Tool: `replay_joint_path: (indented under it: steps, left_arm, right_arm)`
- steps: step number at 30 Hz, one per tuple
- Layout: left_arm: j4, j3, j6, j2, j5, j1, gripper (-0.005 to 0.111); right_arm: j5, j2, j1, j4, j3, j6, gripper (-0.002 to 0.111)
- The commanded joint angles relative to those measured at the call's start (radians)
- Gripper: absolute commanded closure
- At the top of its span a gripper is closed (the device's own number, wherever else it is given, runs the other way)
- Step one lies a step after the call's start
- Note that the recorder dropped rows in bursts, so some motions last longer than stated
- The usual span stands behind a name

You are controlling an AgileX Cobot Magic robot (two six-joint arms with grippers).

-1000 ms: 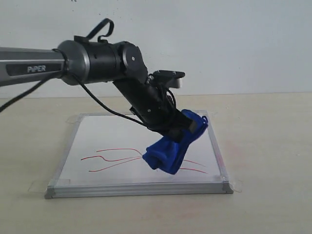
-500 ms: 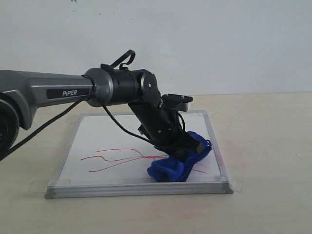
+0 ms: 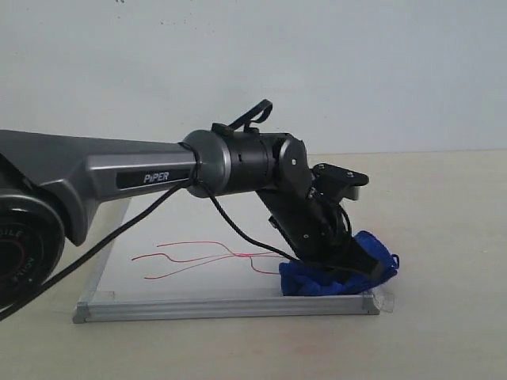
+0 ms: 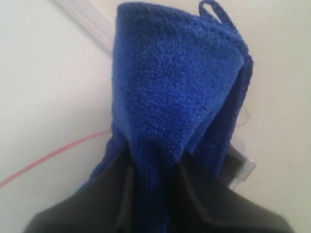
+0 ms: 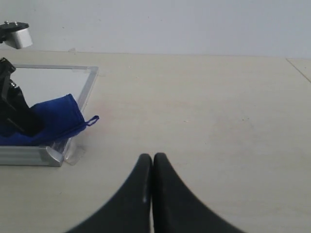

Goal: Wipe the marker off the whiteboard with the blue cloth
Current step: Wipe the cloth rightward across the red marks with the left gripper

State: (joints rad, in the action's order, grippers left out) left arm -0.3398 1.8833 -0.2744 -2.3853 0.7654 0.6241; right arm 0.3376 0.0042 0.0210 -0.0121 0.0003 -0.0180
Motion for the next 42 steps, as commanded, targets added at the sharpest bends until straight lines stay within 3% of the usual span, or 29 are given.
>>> replay_joint_path:
  steps: [1, 7, 13, 17, 23, 30, 32, 33, 37, 40, 42]
  left_arm:
    - [-0.045, 0.026, 0.001, -0.025, 0.042, 0.051, 0.103]
    - [0.093, 0.037, 0.095, -0.027, 0.024, 0.012, 0.103]
    - [0.451, 0.037, 0.340, -0.012, 0.109, -0.127, 0.103]
    - [0.301, 0.037, 0.274, -0.004, 0.124, -0.141, 0.103]
    - [0.018, 0.037, 0.110, -0.067, 0.019, -0.007, 0.103]
    - [-0.111, 0.037, 0.032, -0.081, -0.073, 0.072, 0.103]
    - [-0.048, 0.037, 0.035, -0.078, -0.078, 0.074, 0.103]
    - [0.055, 0.037, 0.077, -0.078, -0.068, 0.057, 0.103]
    - [0.453, 0.037, 0.410, -0.078, 0.009, -0.031, 0.103]
    - [0.493, 0.037, 0.424, -0.051, 0.055, -0.112, 0.103]
    - [0.481, 0.037, 0.424, -0.022, 0.037, -0.116, 0.103]
  right_arm:
    - [-0.004, -0.004, -0.006, -0.003, 0.000, -0.003, 0.108]
    - [-0.004, -0.004, -0.006, -0.003, 0.000, -0.003, 0.108]
    - [-0.004, -0.004, -0.006, -0.003, 0.000, -0.003, 0.108]
    - [-0.004, -0.004, -0.006, -0.003, 0.000, -0.003, 0.108]
    - [-0.004, -0.004, -0.006, -0.003, 0.000, -0.003, 0.108]
    - [-0.004, -0.004, -0.006, -0.003, 0.000, -0.003, 0.108]
    - [-0.004, -0.004, -0.006, -0.003, 0.000, -0.003, 0.108]
    - [-0.004, -0.004, -0.006, -0.003, 0.000, -0.003, 0.108]
    - [-0.004, -0.004, -0.006, -0.003, 0.000, -0.003, 0.108]
    - [-0.004, -0.004, -0.006, -0.003, 0.000, -0.003, 0.108]
    - [-0.004, -0.004, -0.006, -0.003, 0.000, -0.003, 0.108]
